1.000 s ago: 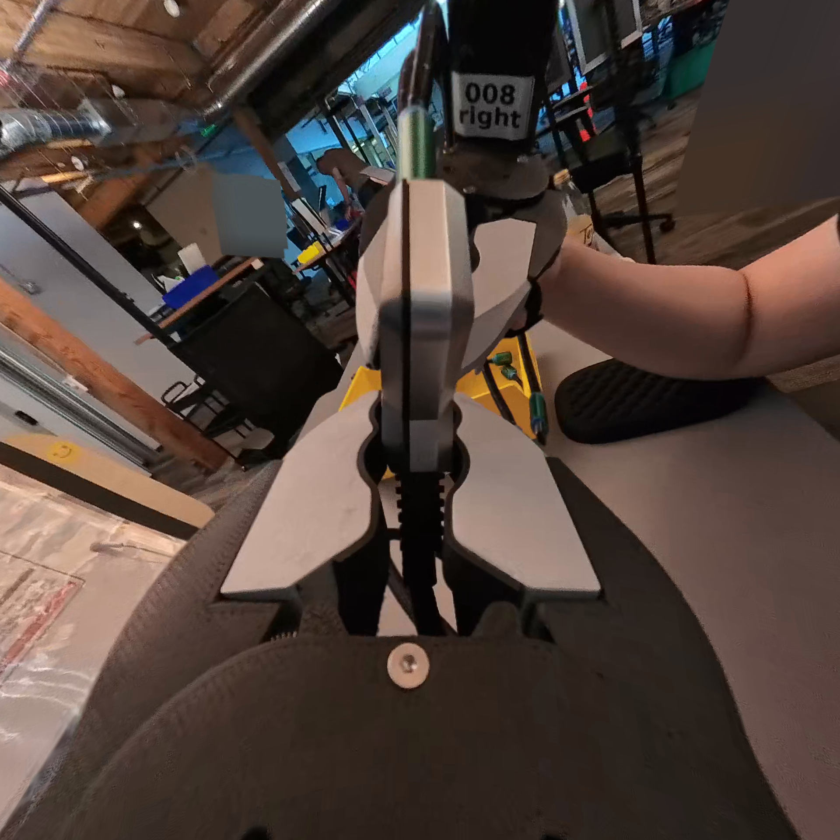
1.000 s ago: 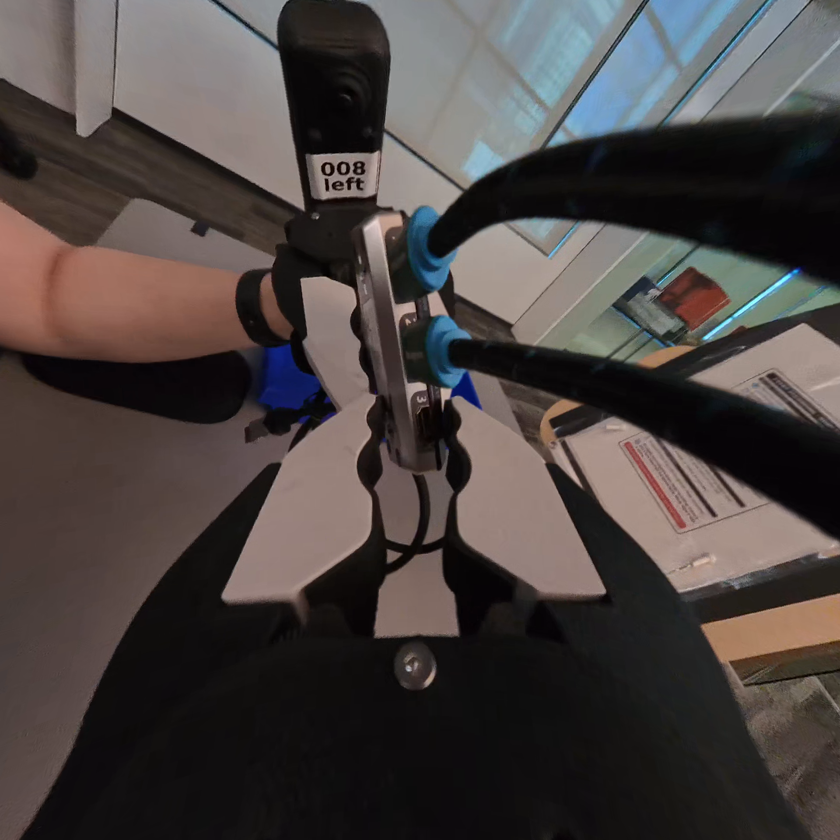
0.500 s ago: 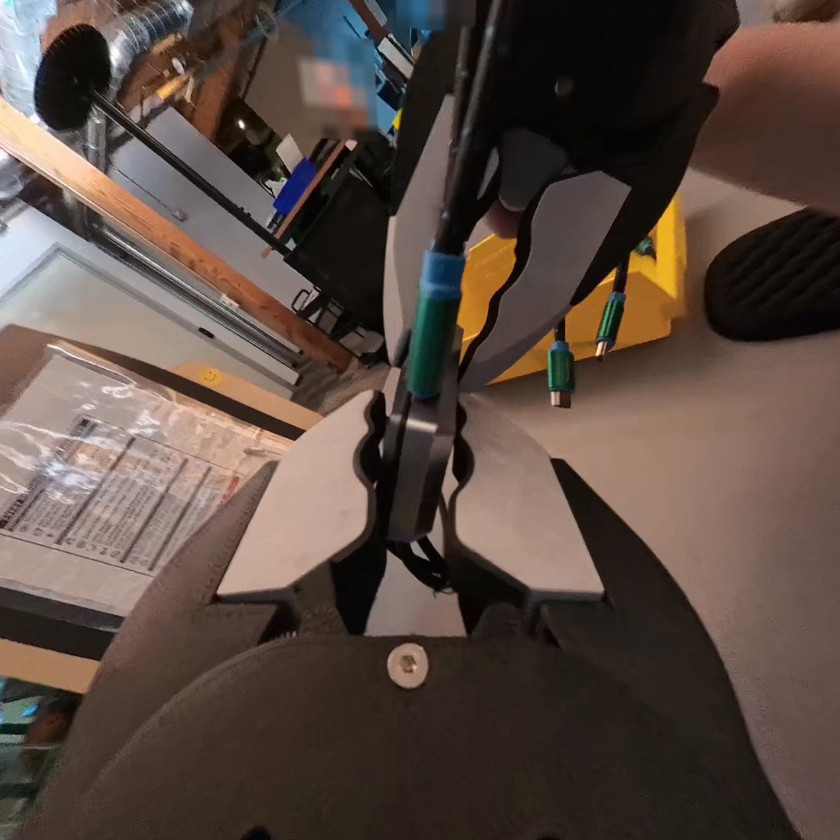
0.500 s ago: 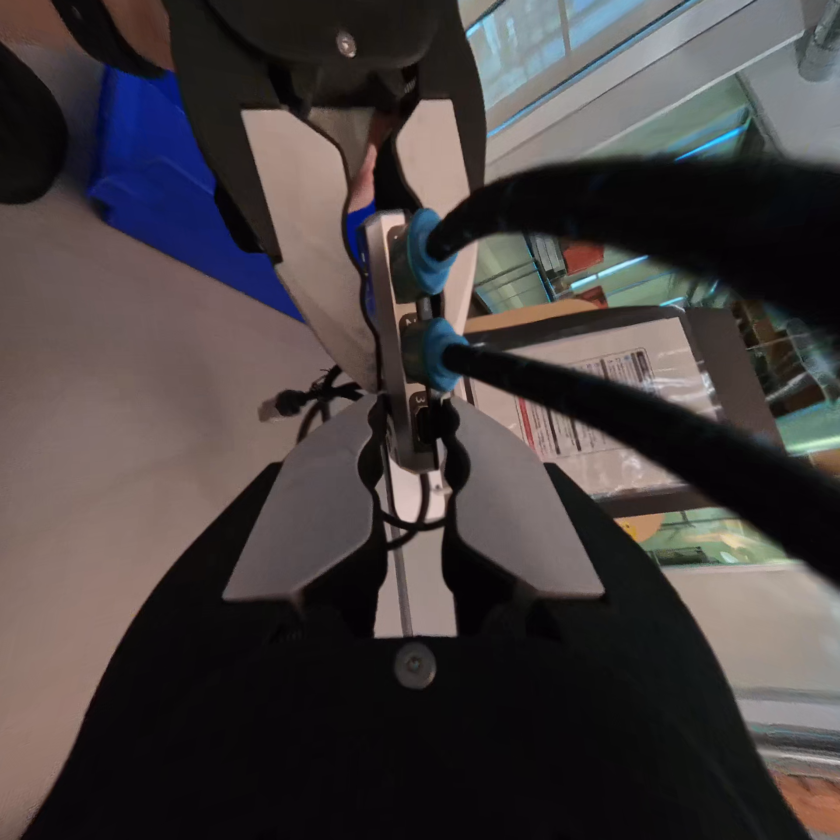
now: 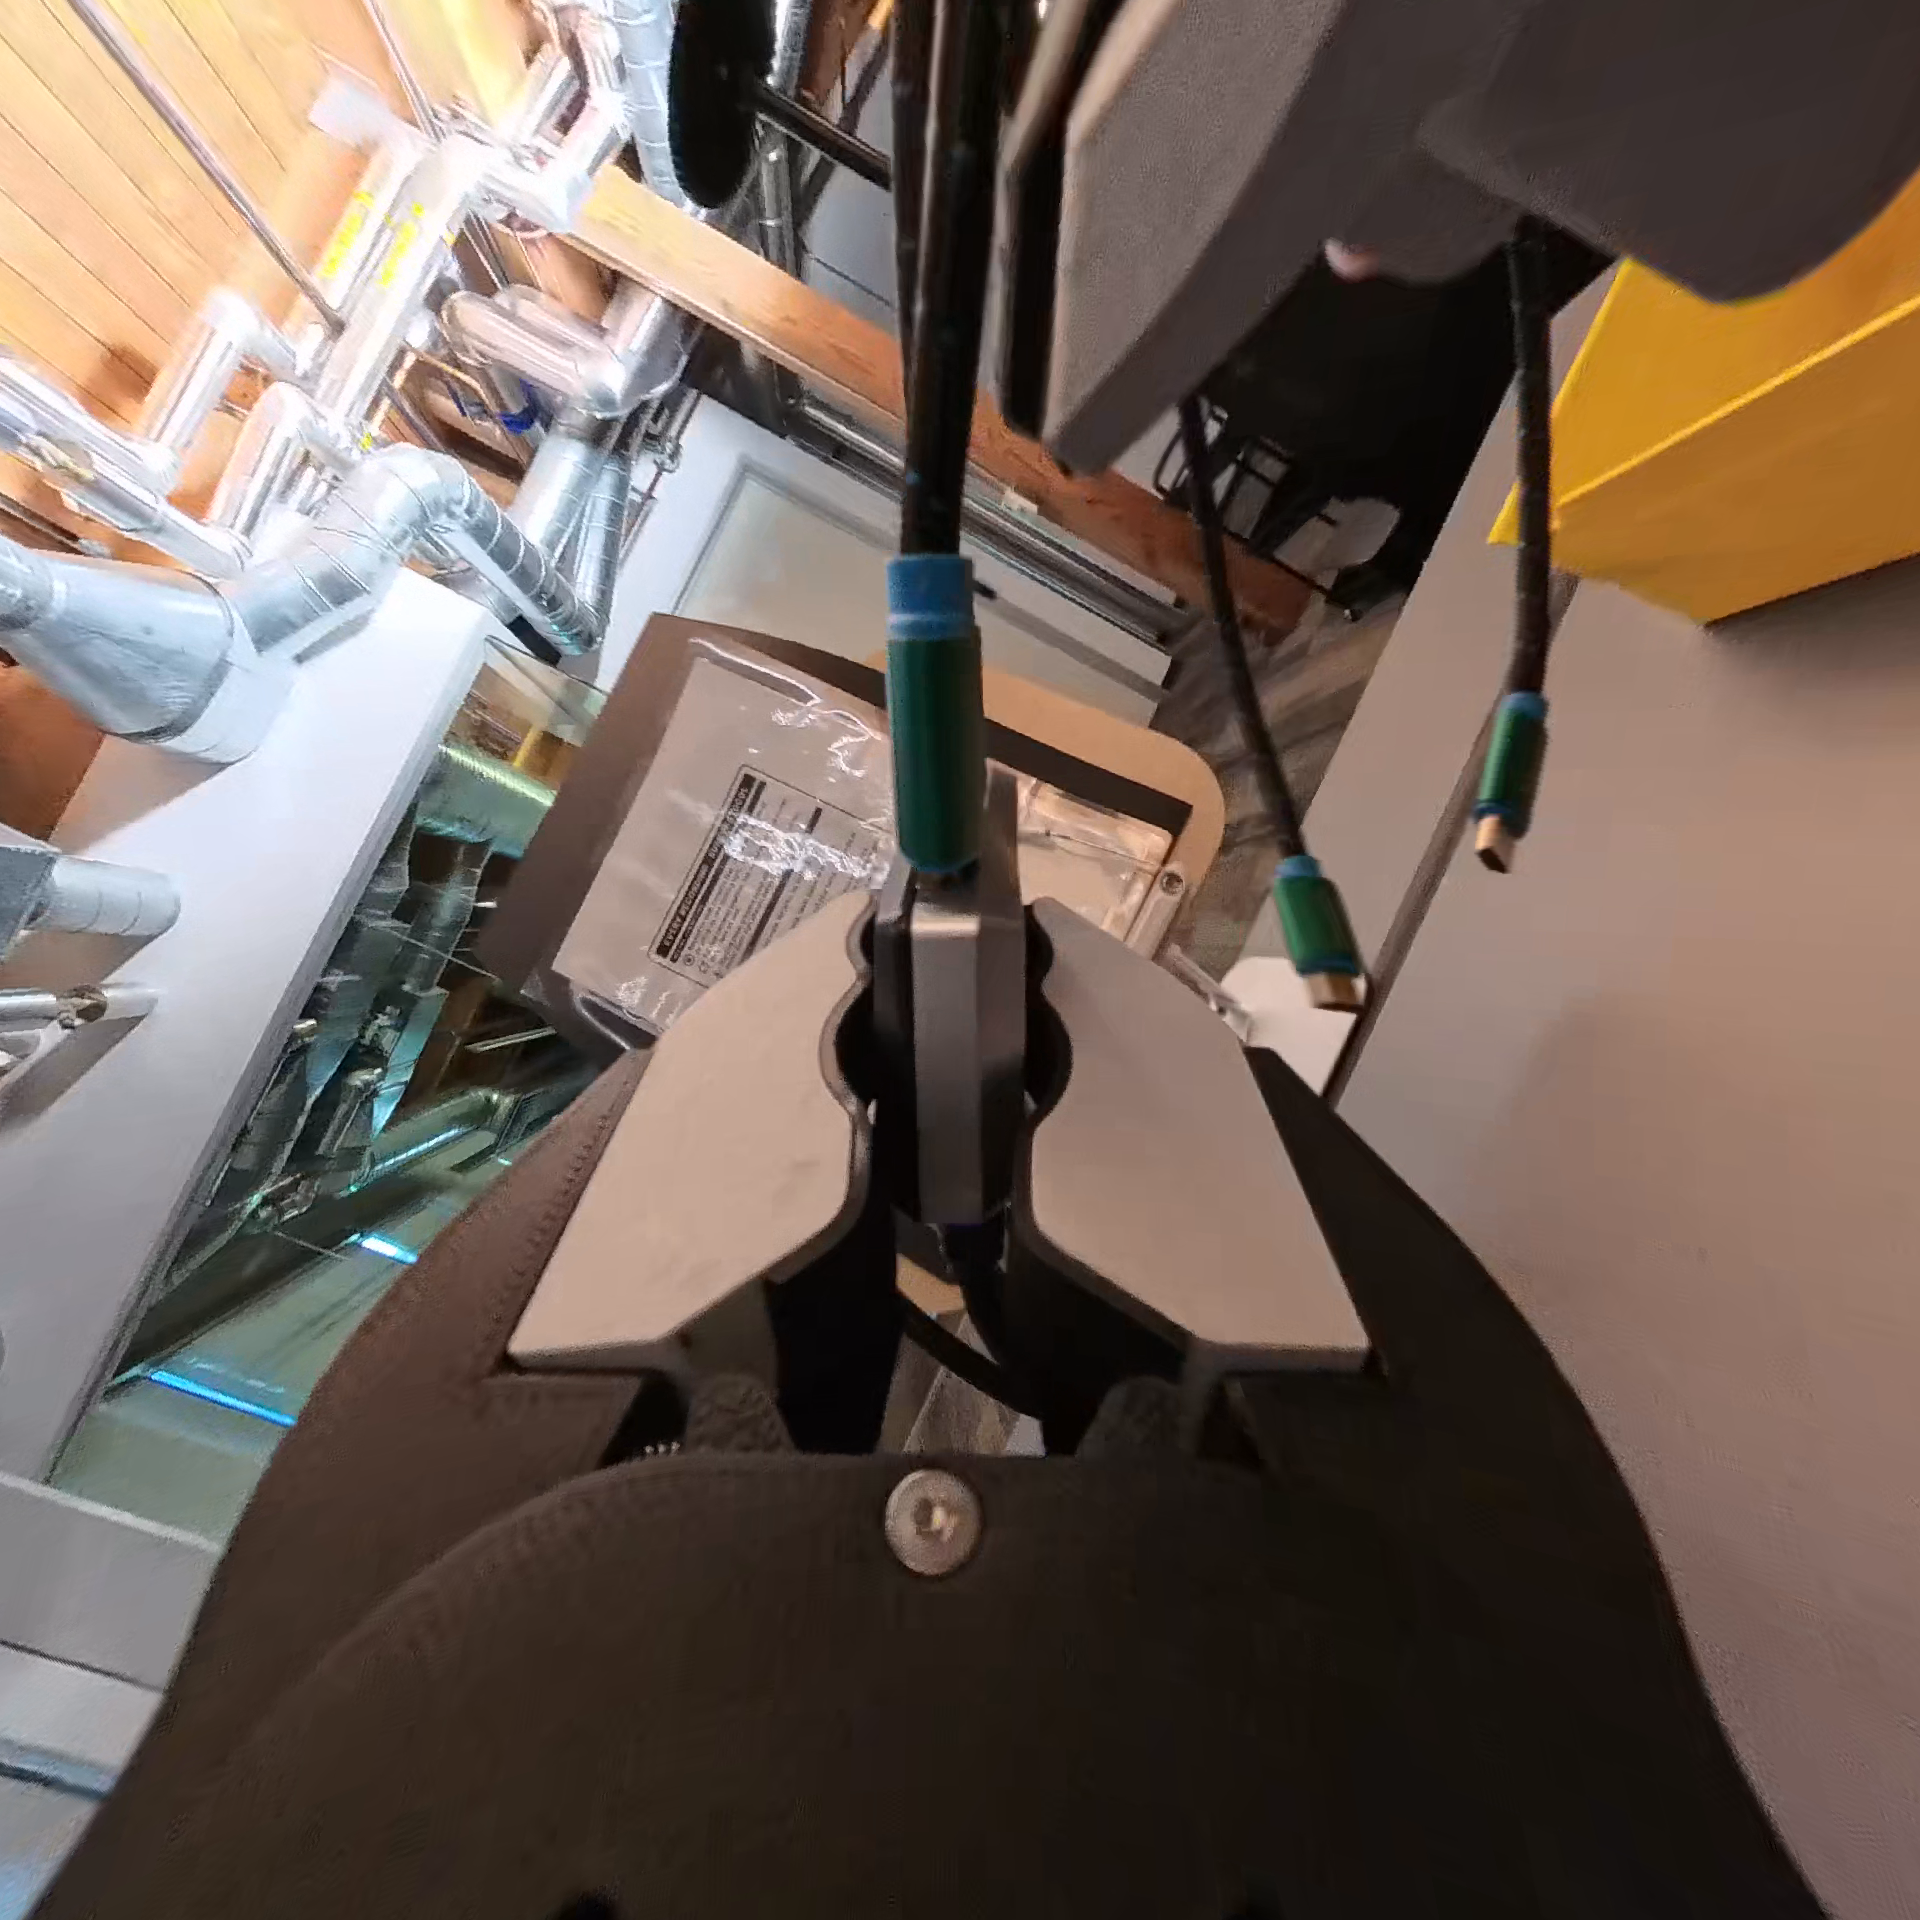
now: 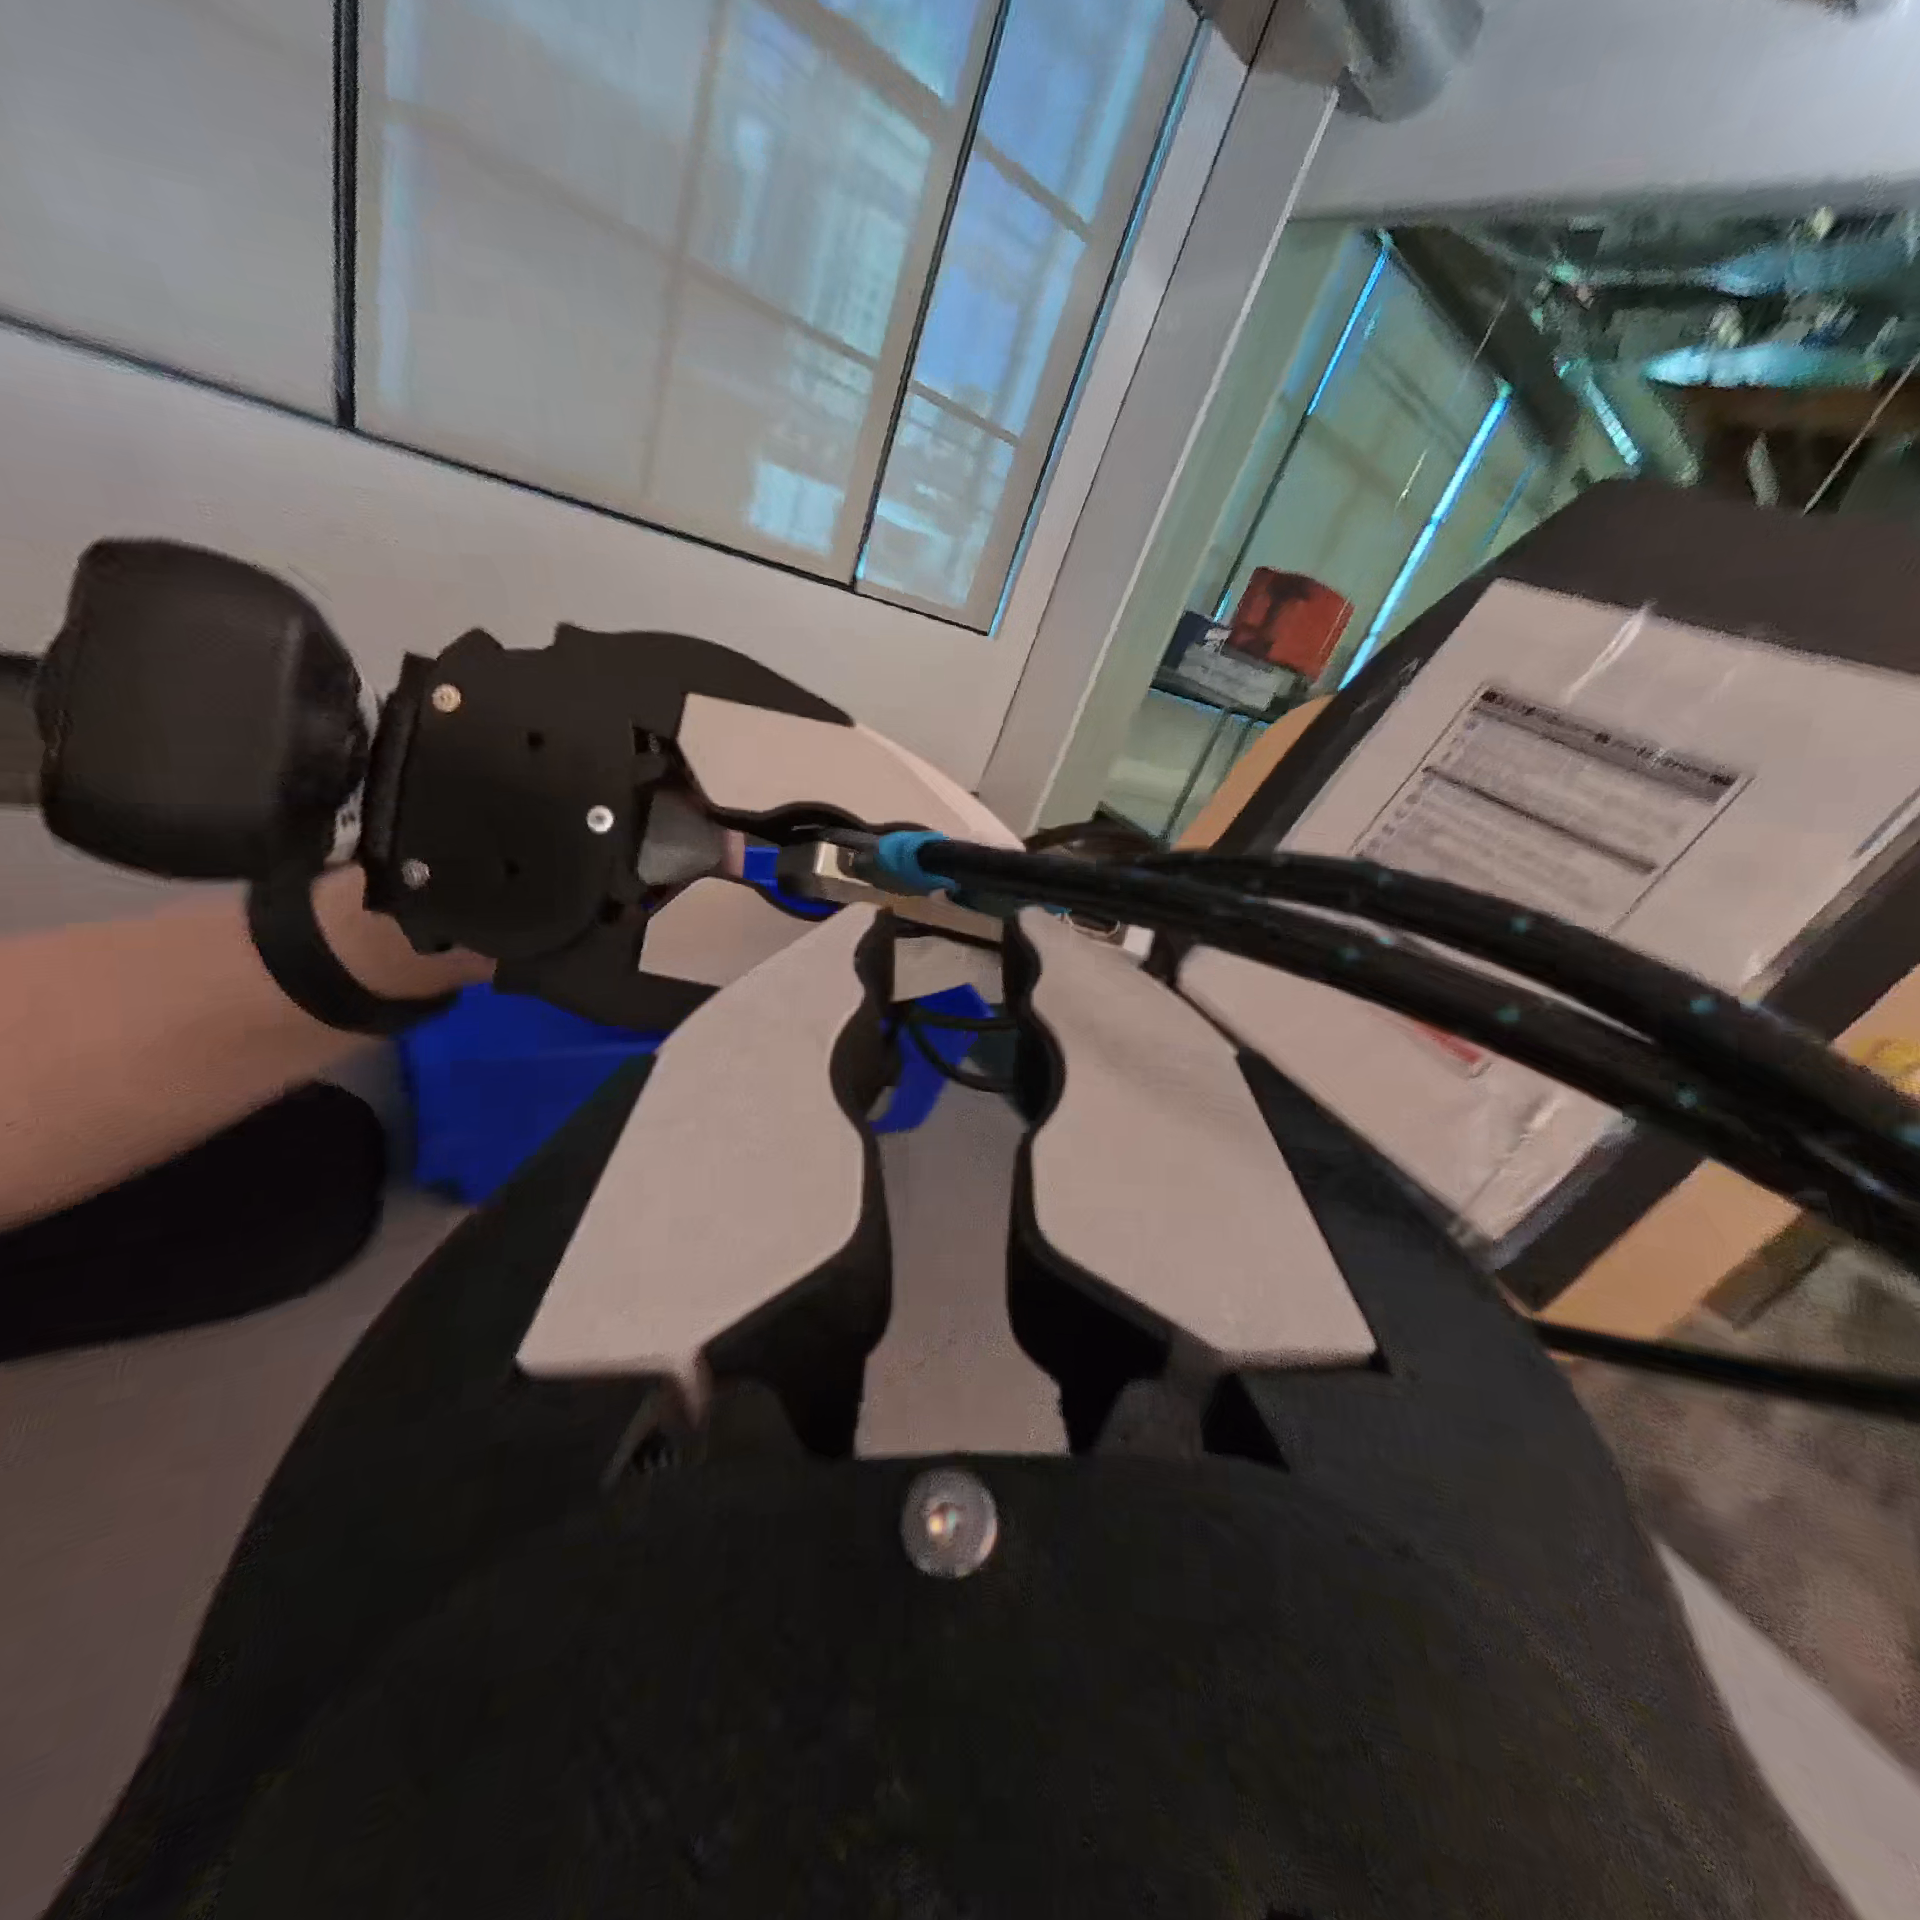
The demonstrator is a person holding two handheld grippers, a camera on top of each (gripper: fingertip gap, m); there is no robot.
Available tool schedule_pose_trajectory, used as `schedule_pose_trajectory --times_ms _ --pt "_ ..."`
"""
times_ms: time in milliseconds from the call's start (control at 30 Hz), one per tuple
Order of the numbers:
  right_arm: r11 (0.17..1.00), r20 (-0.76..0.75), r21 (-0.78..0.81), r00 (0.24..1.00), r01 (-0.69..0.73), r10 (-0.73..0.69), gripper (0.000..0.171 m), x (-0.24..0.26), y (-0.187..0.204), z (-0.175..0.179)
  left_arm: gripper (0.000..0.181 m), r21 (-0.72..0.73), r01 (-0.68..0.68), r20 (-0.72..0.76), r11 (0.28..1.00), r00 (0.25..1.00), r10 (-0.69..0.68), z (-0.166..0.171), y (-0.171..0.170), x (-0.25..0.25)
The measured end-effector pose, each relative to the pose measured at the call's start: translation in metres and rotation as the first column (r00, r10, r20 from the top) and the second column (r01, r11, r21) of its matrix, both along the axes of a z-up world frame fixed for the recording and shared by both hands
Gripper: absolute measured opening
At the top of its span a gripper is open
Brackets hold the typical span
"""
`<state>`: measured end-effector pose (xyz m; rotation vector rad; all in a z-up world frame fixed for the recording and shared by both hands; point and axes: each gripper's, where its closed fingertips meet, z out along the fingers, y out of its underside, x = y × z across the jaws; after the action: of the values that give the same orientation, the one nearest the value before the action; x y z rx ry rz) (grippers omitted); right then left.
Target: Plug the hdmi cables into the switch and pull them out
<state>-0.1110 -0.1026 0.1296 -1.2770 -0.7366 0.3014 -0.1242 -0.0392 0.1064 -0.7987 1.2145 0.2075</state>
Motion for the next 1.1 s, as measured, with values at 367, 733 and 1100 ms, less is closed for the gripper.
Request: schedule_pose_trajectory --times_ms 367,733,1100 --pt "0.978 -0.229 -0.099 0.961 -0.183 0.156 0.013 -0.003 -0.005 0.004 0.021 0.089 0.015 -0.056 0.996 0.998 -0.01 -0.005 -0.01 0.01" --pt "0.928 -0.188 -0.26 0.957 -0.267 0.223 0.011 0.004 -0.002 -0.014 0.022 0.116 0.025 -0.137 0.993 0.99 -0.009 -0.016 -0.011 0.018" --pt "0.947 -0.169 -0.265 0.976 -0.182 0.14 0.011 0.003 -0.001 -0.013 0.021 0.122 0.009 -0.132 0.992 0.991 0.007 -0.013 -0.008 0.016"
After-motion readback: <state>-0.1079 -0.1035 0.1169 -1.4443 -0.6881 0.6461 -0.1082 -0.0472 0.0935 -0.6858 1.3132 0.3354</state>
